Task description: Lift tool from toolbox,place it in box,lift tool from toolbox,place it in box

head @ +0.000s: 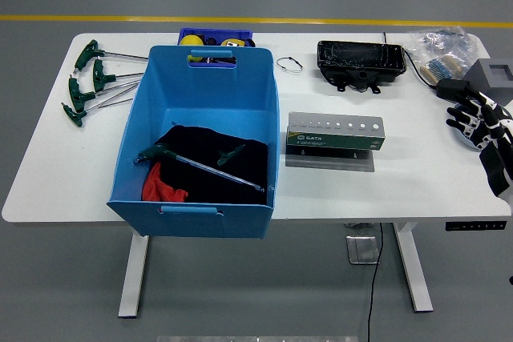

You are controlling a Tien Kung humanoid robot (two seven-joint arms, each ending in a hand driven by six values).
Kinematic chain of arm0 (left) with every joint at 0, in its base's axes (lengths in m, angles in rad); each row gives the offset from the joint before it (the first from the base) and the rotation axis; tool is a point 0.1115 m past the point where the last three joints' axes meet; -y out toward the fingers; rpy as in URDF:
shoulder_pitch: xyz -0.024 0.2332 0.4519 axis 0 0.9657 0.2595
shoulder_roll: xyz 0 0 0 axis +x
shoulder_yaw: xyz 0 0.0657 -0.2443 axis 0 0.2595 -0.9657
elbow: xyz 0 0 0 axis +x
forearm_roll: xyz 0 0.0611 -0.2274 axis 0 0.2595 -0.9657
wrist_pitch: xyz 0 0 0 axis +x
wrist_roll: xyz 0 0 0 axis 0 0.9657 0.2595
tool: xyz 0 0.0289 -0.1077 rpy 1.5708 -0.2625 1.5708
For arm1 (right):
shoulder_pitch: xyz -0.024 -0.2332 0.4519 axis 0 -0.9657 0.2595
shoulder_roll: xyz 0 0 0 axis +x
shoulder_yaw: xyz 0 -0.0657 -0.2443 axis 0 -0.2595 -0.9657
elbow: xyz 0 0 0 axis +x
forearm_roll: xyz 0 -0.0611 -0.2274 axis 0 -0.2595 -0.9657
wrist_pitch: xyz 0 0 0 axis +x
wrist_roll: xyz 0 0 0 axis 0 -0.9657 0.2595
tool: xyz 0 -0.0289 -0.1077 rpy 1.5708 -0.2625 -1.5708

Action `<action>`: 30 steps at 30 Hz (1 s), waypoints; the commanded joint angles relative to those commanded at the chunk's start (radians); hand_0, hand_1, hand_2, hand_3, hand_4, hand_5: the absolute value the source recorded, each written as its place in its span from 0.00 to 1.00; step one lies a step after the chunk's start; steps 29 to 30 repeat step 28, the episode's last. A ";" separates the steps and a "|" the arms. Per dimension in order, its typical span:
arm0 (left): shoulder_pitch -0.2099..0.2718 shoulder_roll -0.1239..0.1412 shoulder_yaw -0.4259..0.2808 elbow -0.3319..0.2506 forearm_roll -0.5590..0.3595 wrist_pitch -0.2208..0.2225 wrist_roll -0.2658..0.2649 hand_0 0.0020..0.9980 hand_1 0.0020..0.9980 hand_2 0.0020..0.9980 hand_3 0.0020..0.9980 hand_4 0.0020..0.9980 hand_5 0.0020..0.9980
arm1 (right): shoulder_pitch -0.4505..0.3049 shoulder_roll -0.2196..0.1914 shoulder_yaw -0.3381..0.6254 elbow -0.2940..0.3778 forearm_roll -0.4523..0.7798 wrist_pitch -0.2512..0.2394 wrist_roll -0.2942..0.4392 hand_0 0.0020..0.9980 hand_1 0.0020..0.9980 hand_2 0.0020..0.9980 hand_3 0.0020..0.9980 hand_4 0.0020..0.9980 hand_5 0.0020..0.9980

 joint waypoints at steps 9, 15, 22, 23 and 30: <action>0.013 0.011 0.040 0.000 -0.052 0.001 -0.013 0.73 0.75 0.75 0.70 0.71 0.65 | -0.113 0.034 0.108 0.102 -0.027 0.008 -0.010 0.84 0.81 0.87 0.90 1.00 0.89; 0.020 0.010 0.059 0.000 -0.071 -0.001 -0.019 0.72 0.75 0.76 0.70 0.71 0.65 | -0.139 0.047 0.141 0.148 -0.039 0.011 -0.015 0.84 0.81 0.87 0.90 1.00 0.89; 0.018 0.013 0.089 0.000 -0.093 -0.003 -0.023 0.72 0.75 0.76 0.70 0.70 0.65 | -0.152 0.060 0.148 0.182 -0.056 0.019 -0.023 0.84 0.81 0.87 0.90 1.00 0.89; 0.018 0.013 0.091 0.000 -0.096 -0.003 -0.024 0.72 0.75 0.76 0.70 0.70 0.65 | -0.154 0.060 0.148 0.184 -0.059 0.020 -0.024 0.84 0.81 0.87 0.90 1.00 0.89; 0.017 0.022 0.103 0.000 -0.101 -0.003 -0.024 0.72 0.75 0.76 0.70 0.70 0.65 | -0.155 0.060 0.145 0.190 -0.053 0.019 -0.029 0.84 0.81 0.87 0.90 1.00 0.89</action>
